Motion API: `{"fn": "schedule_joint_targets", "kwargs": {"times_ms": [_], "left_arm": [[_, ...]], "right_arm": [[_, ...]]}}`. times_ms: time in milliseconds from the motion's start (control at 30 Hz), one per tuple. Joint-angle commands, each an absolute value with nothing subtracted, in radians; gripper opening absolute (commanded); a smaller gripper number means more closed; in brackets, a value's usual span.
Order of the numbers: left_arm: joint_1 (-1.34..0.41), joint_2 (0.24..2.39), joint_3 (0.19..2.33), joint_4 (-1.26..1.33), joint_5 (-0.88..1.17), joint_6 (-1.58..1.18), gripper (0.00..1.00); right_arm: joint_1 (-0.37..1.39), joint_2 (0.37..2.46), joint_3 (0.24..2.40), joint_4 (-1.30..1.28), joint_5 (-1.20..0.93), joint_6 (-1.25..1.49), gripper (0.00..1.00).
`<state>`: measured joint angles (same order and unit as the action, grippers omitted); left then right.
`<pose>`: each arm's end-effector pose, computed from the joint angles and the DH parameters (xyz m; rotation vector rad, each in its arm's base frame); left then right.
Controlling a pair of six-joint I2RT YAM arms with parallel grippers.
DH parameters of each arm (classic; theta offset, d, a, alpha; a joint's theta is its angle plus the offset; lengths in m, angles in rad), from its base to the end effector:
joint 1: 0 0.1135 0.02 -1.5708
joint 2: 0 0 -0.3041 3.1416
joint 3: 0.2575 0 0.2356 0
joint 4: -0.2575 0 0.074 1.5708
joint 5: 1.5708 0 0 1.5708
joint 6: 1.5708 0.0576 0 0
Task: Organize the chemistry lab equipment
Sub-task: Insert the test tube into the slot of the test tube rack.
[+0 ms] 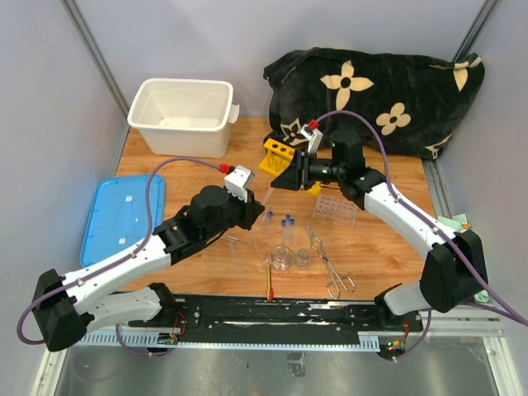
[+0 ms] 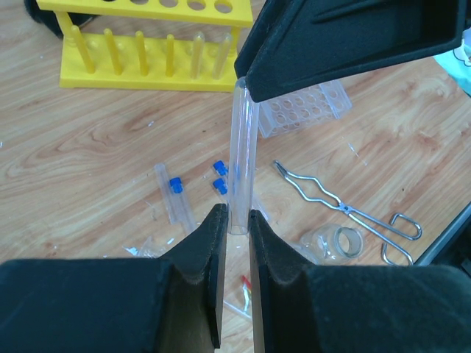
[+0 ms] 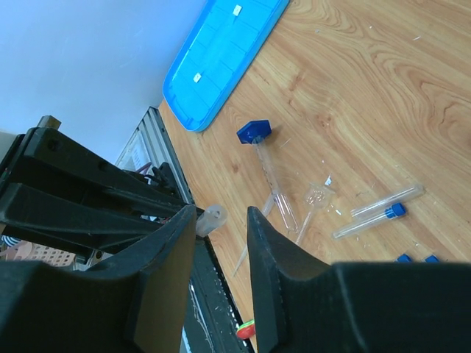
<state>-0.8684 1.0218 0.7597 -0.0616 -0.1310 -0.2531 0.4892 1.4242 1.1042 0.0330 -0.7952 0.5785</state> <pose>0.1487 -0.1640 0.3301 0.5004 1.8774 -0.6346 0.2635 0.1869 0.3673 -0.5227 1.9688 1.4418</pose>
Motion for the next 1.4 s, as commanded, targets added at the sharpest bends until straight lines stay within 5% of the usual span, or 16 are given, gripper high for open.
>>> {"fn": "schedule_joint_targets", "kwargs": {"times_ms": [0, 767, 967, 1067, 1167, 1200, 1367], "left_arm": [[-0.882, 1.008, 0.797, -0.038, -0.154, -0.238, 0.01], [-0.886, 1.044, 0.822, -0.013, -0.146, -0.229, 0.02], [-0.887, 1.042, 0.816, -0.019, -0.148, -0.229, 0.02], [-0.887, 1.042, 0.813, -0.027, -0.169, -0.235, 0.18], [-0.887, 1.059, 0.818, -0.052, -0.194, -0.245, 0.62], [-0.887, 1.068, 0.822, -0.062, -0.198, -0.252, 0.69], [-0.887, 1.128, 0.851, -0.114, -0.212, -0.277, 0.74]], "right_arm": [[0.513, 1.425, 1.110, 0.073, -0.823, 0.594, 0.34], [0.529, 1.425, 1.102, 0.088, -0.843, 0.603, 0.17], [0.529, 1.425, 1.107, 0.074, -0.817, 0.589, 0.01], [0.530, 1.424, 1.121, 0.030, -0.778, 0.548, 0.00], [0.529, 1.427, 1.160, -0.065, -0.700, 0.448, 0.01], [0.529, 1.433, 1.177, -0.100, -0.661, 0.414, 0.01], [0.528, 1.479, 1.269, -0.228, -0.422, 0.267, 0.01]]}}
